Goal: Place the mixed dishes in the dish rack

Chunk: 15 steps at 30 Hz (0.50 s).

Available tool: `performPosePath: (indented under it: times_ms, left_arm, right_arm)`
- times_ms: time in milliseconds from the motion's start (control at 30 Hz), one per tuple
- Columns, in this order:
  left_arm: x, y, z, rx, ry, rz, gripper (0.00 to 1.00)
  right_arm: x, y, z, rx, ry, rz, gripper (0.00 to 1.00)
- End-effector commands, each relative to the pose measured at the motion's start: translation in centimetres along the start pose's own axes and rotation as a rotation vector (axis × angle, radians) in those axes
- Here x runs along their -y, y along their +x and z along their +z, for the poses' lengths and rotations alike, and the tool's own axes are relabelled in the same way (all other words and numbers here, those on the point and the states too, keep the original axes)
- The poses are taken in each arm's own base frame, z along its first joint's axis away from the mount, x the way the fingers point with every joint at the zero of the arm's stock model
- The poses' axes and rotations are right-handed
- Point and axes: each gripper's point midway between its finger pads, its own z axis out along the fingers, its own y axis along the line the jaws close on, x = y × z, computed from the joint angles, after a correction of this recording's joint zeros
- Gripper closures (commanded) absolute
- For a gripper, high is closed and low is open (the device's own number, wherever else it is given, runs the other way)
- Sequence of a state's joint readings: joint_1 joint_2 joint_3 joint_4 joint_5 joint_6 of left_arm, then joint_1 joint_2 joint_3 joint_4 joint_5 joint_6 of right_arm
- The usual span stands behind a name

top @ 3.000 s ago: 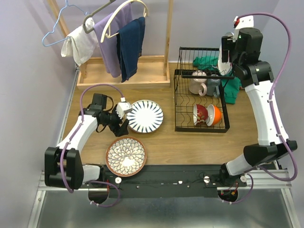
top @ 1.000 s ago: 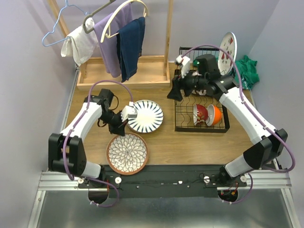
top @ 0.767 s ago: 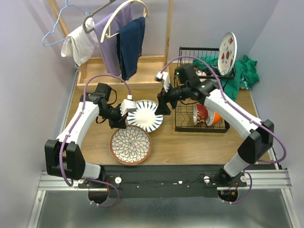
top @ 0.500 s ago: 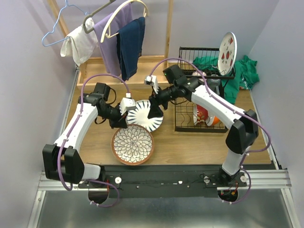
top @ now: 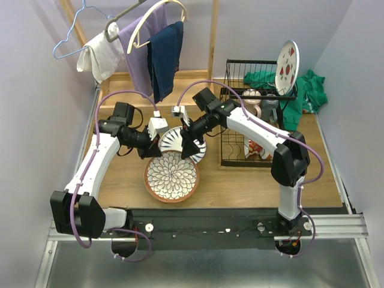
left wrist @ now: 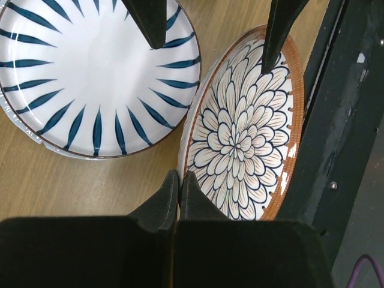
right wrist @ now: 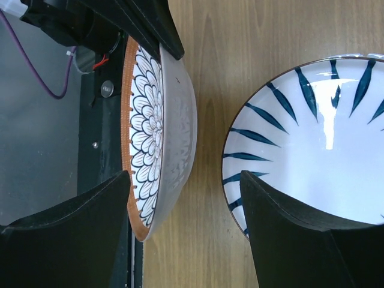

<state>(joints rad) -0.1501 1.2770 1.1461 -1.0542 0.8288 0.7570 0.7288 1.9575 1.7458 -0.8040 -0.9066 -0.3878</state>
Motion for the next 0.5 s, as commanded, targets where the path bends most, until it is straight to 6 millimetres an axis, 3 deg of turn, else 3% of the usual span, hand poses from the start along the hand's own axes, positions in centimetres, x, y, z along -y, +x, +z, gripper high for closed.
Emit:
performPosePath:
  times_ms: [0,233,333,367,433,467]
  left_arm:
    - [1.0,-4.7,-1.3,0.173,0.047,-0.016,1.0]
    - [0.4,-7.0,-2.3,0.256,0.016,-0.016,1.0]
    - [0.1,-7.4,-2.4,0.268,0.015,-0.022,1.0]
    - [-0.1,-7.3,-2.3,0.268,0.01,-0.024,1.0]
    - [-0.3,-7.3,-2.4,0.269,0.0,-0.028,1.0]
    - [-0.6,-7.6,-2.4,0.278,-0.012,-0.04,1.0]
  right_arm:
    - [-0.6,-0.5,0.4,-0.002,-0.036,-0.025,0.2]
    - [0.2,0.0,0.8,-0.01,-0.007,-0.001,0.28]
    - [0.8,-0.4,0.9,-0.002,0.017,-0.003,0.48]
    - [1.2,-0.7,0.8,0.003,0.04,-0.01,0.64]
    - [1.7,-1.0,0.6,0.007,0.082,0.018,0.83]
    - [2.4,-1.2,0.5,0.013,0.124,0.014,0.98]
